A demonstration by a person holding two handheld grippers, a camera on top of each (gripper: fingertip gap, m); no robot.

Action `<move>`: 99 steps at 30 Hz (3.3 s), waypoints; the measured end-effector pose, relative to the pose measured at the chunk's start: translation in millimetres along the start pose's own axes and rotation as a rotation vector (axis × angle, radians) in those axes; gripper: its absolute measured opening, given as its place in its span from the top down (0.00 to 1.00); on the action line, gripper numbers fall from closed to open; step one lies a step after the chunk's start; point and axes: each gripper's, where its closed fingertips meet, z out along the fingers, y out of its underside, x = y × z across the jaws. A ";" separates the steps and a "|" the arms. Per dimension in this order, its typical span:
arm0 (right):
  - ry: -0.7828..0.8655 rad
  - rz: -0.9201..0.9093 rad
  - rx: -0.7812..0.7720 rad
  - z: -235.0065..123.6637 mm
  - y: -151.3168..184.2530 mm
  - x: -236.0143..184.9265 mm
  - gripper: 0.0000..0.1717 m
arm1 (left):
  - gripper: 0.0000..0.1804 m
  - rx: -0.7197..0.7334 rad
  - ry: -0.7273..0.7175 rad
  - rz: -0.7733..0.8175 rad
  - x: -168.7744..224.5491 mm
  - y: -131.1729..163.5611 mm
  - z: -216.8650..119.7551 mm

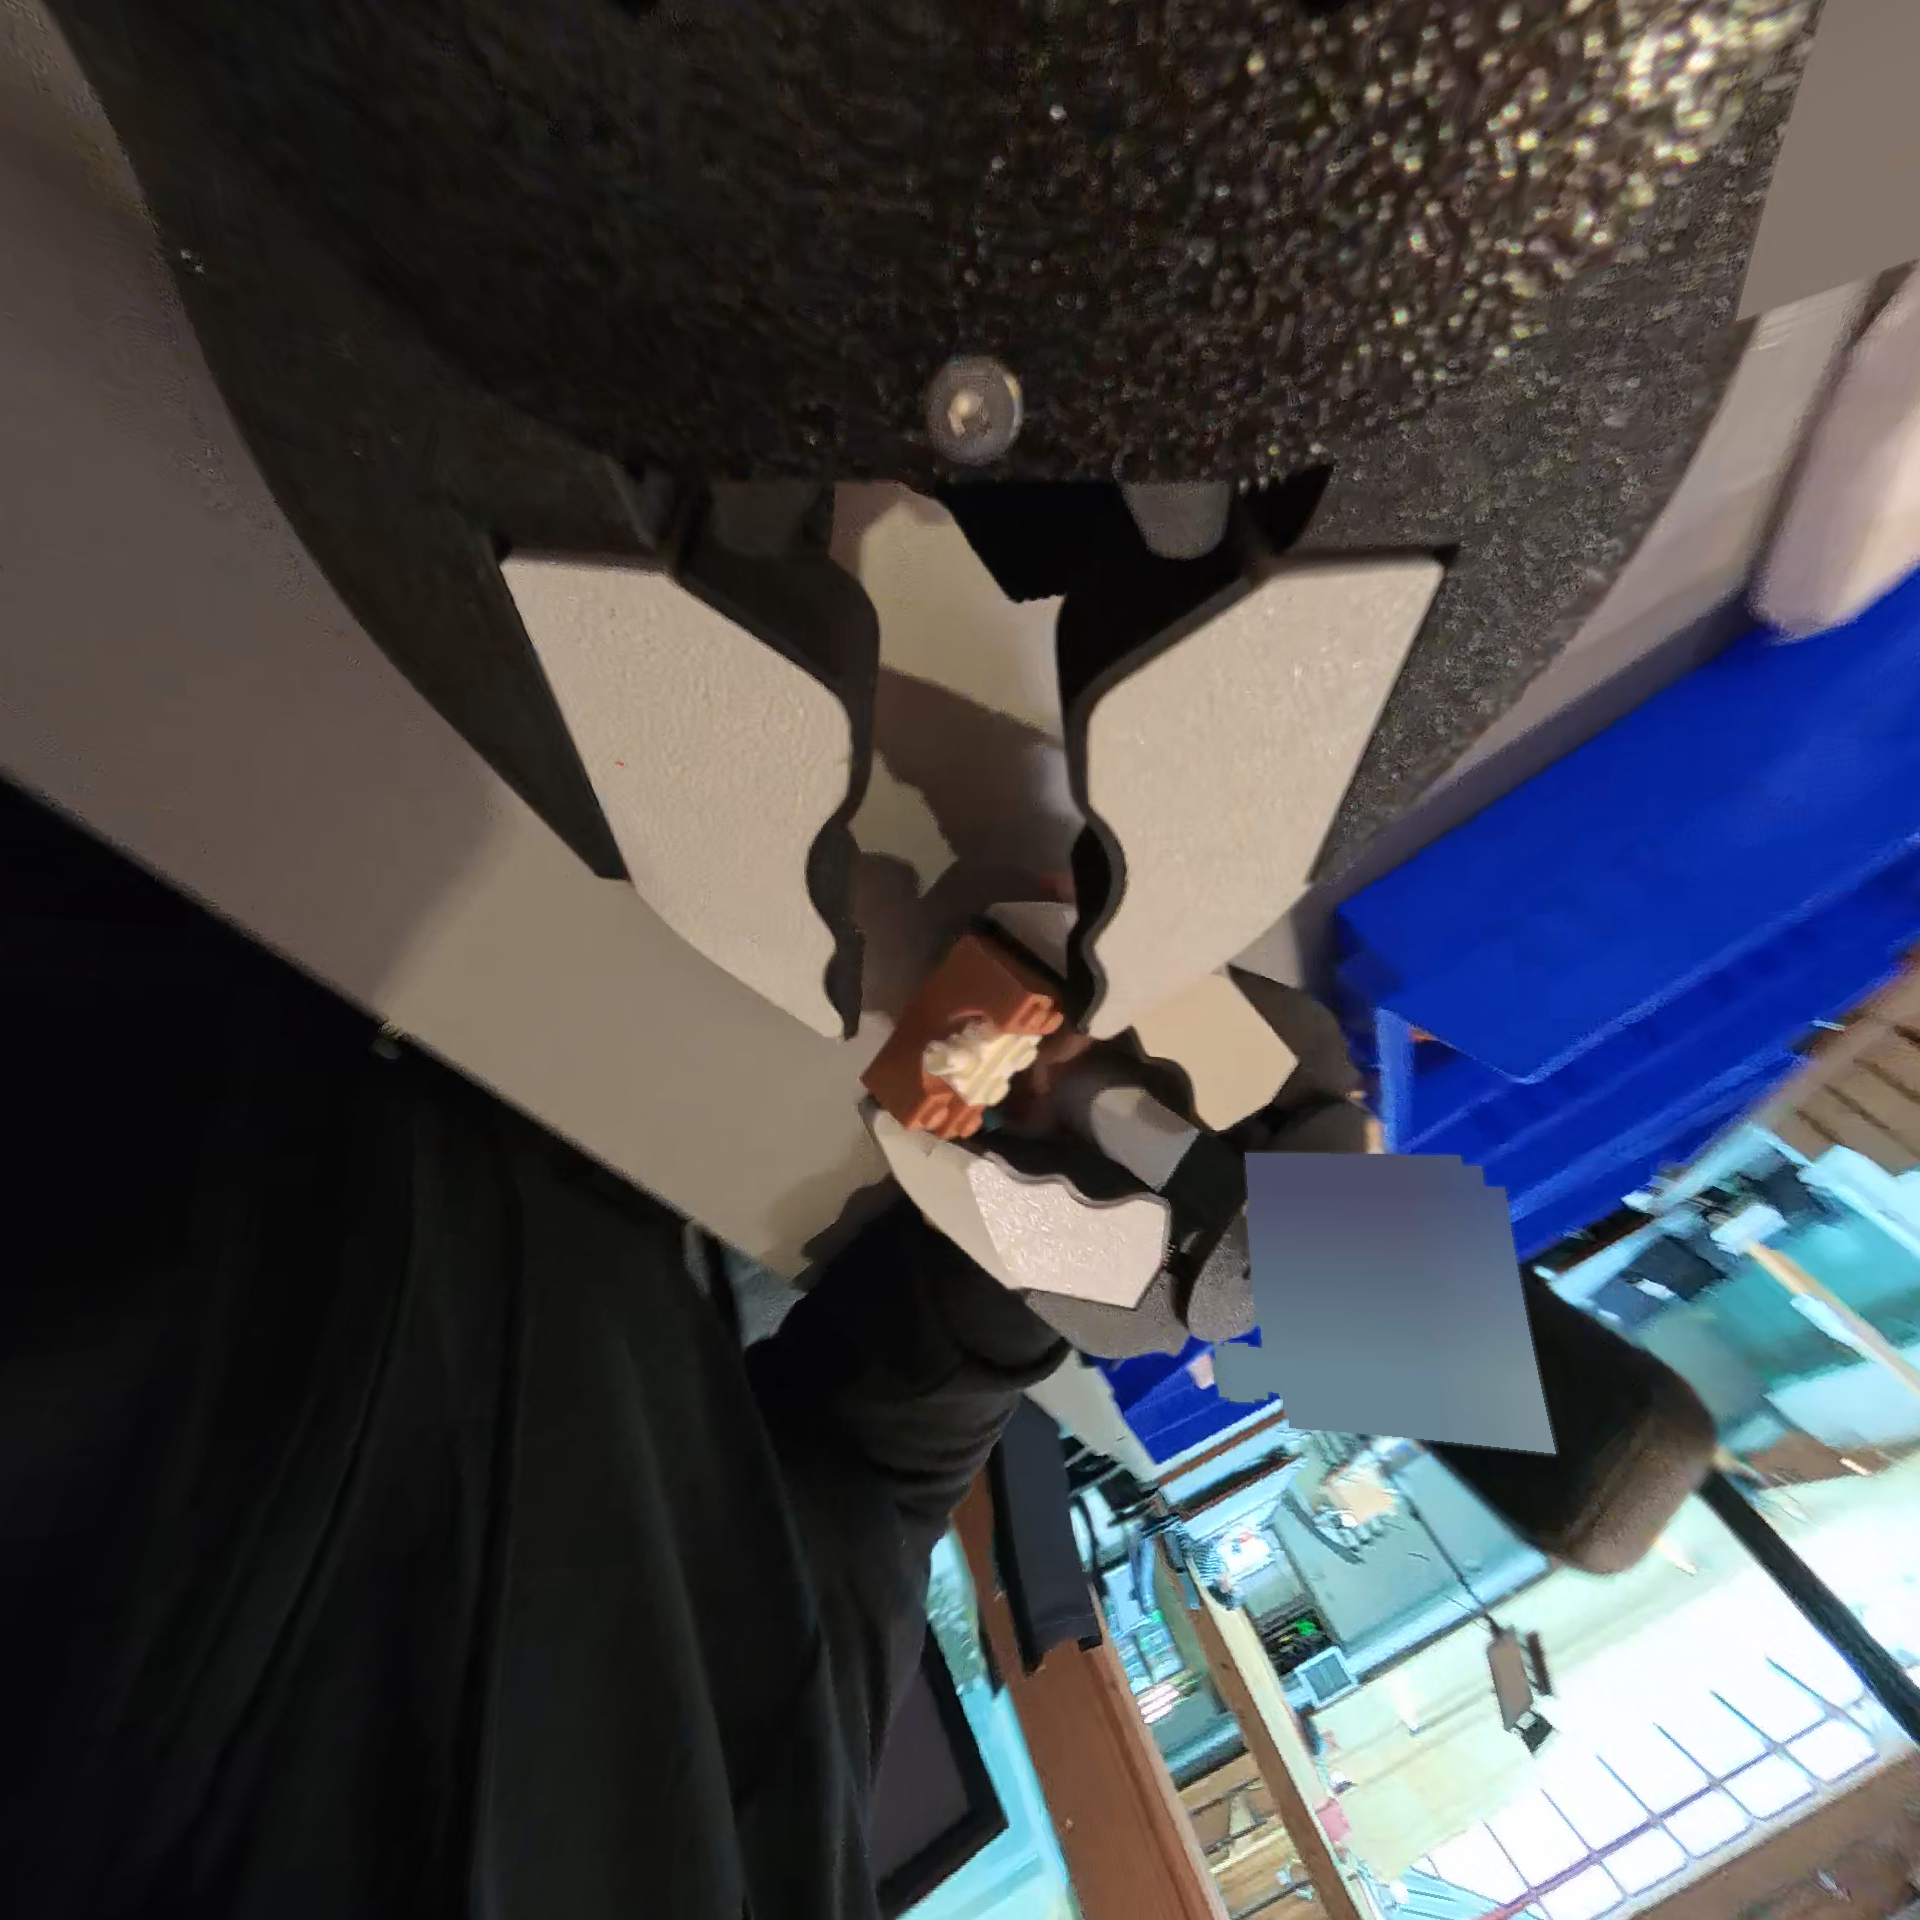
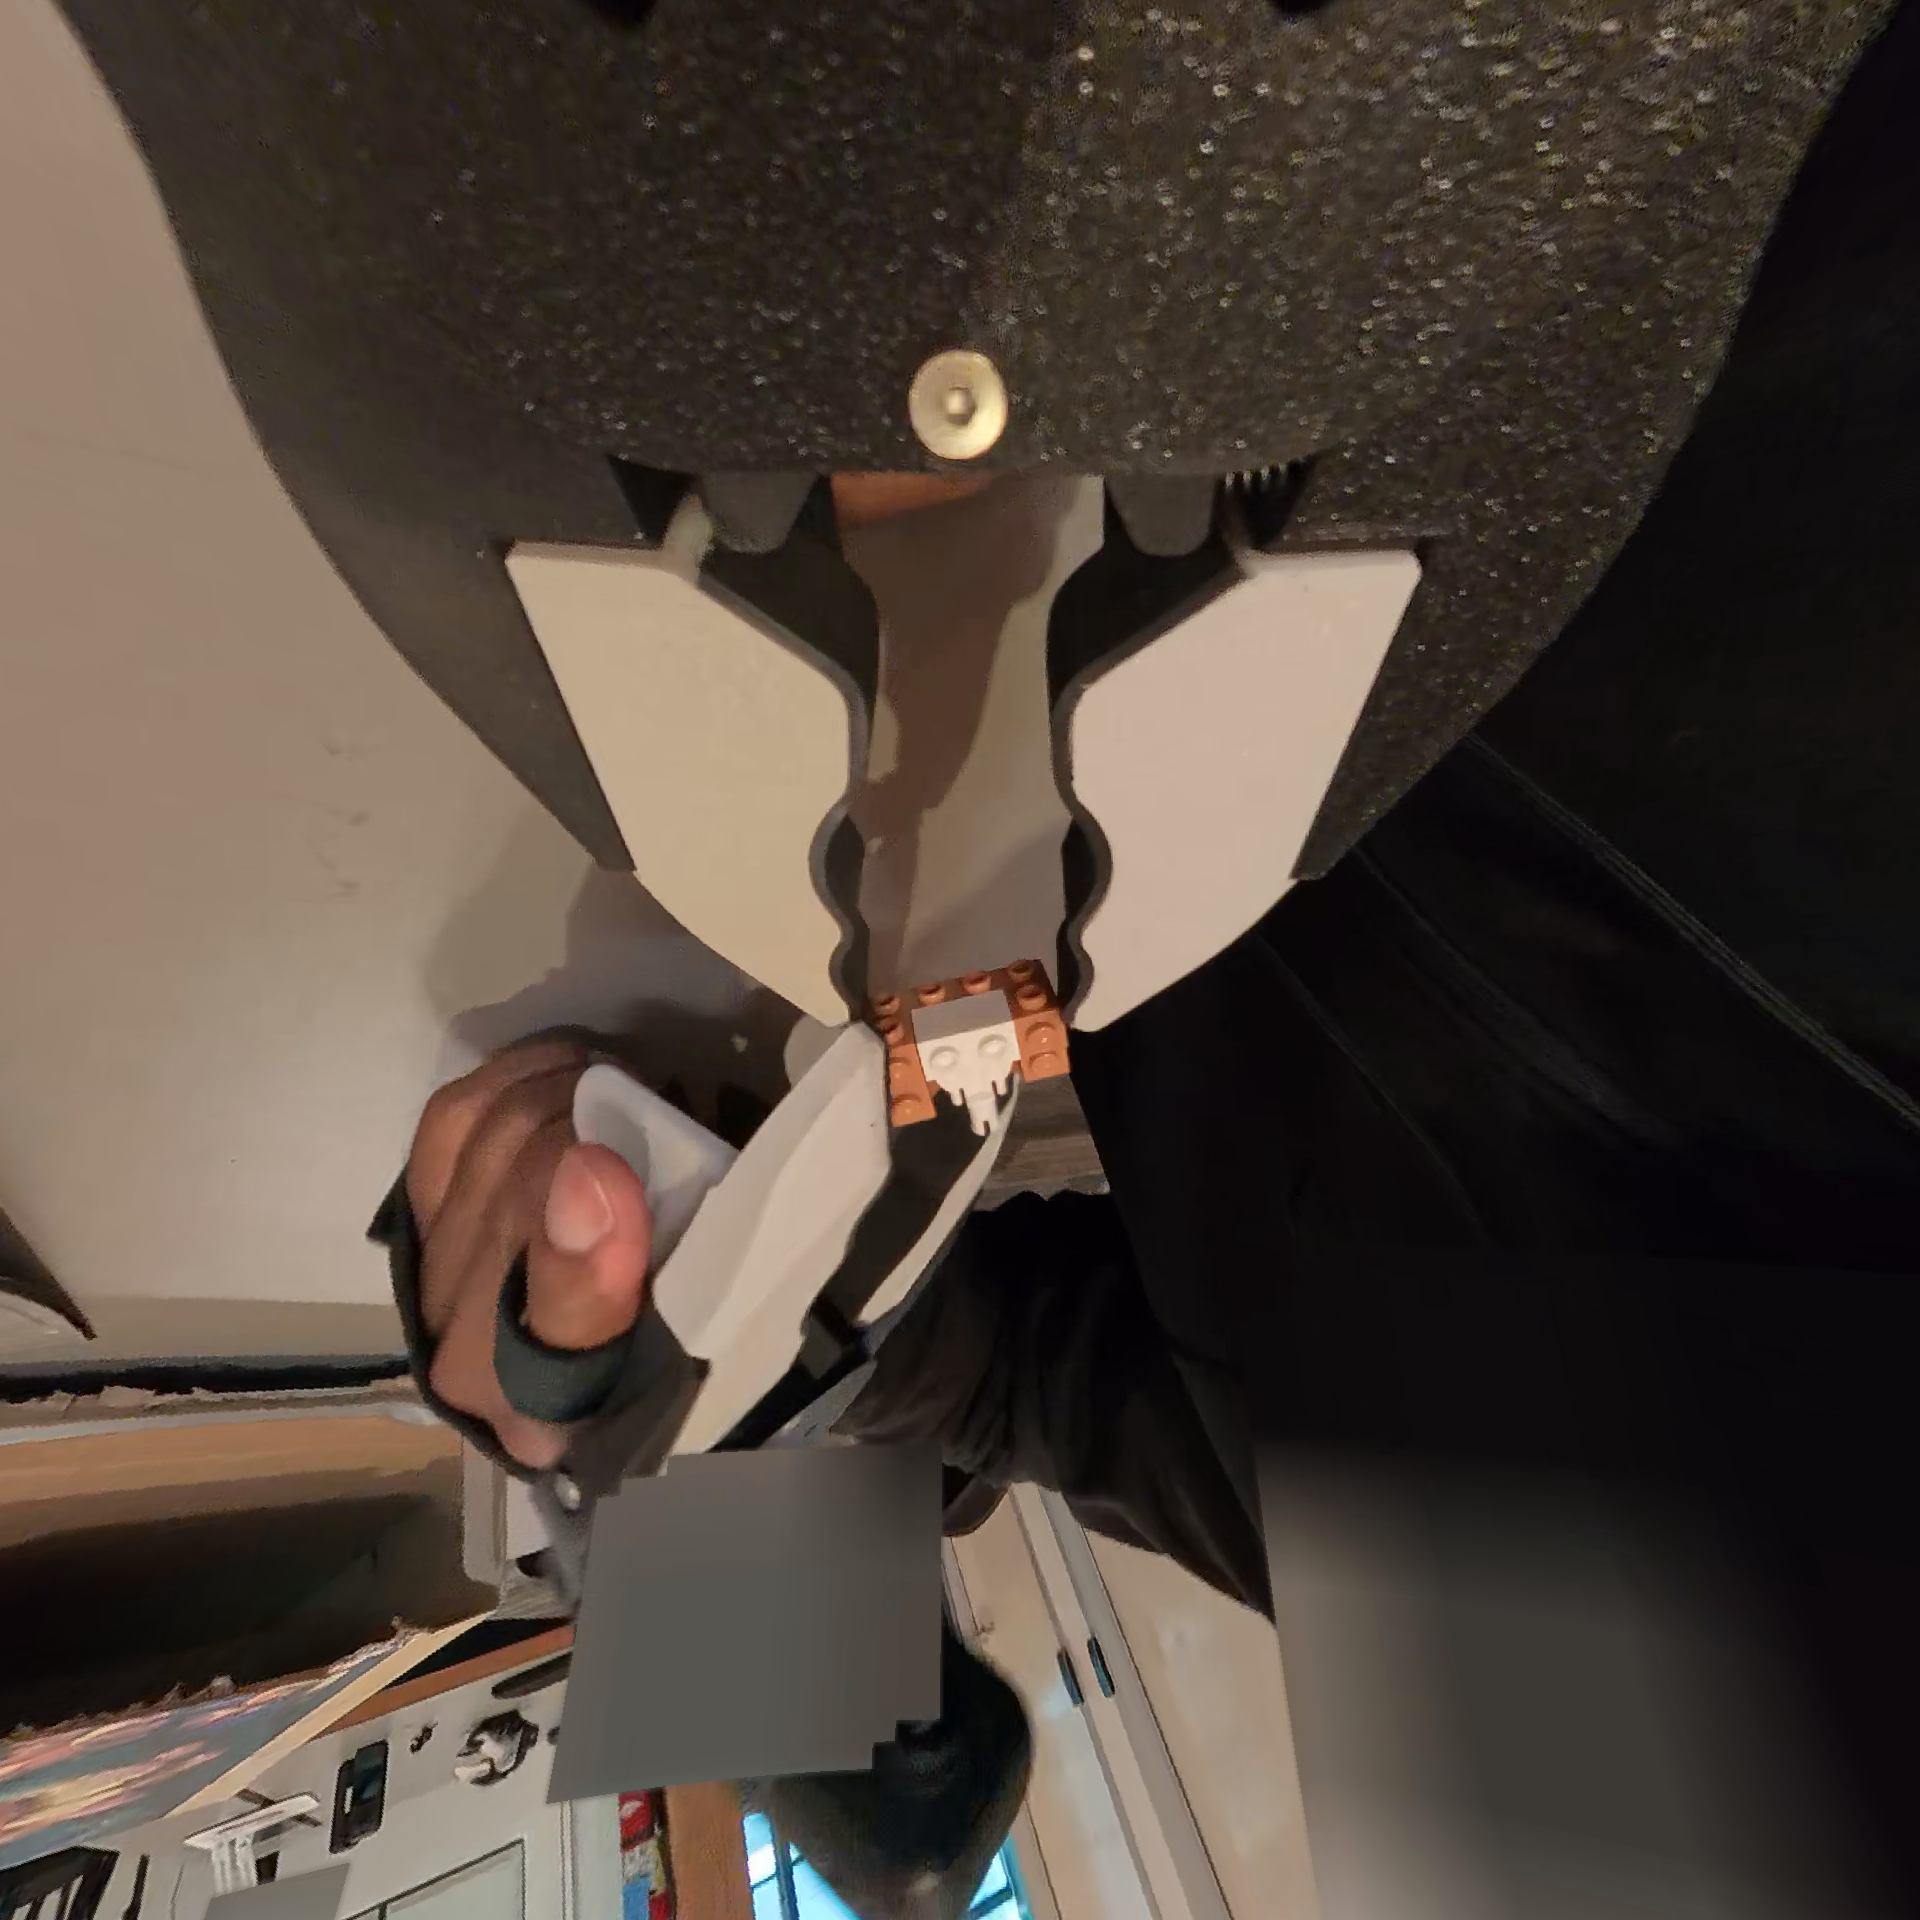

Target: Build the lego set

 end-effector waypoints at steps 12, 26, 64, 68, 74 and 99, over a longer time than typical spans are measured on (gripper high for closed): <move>0.066 0.167 0.028 -1.7 -2.8 18.2 0.80 | 0.79 -0.238 -0.261 0.550 -21.3 16.0 0.3; 0.613 -0.017 -0.404 -103.1 25.9 69.7 0.88 | 0.89 -0.506 -0.448 0.503 -65.1 52.8 -24.9; 0.800 0.048 -0.540 -94.5 64.1 104.6 0.96 | 0.89 -0.900 -0.661 0.542 -92.2 95.6 -34.2; 0.796 0.003 -0.388 -71.0 29.8 96.7 0.96 | 0.89 -0.955 -0.704 0.571 -95.1 95.2 -33.5; 0.829 -0.047 -0.297 -50.0 4.0 90.6 0.96 | 0.89 -1.003 -0.726 0.649 -98.2 94.7 -27.7; 0.921 -0.034 -0.367 -54.4 13.9 101.1 0.96 | 0.89 -1.026 -0.676 0.681 -92.3 102.3 -17.7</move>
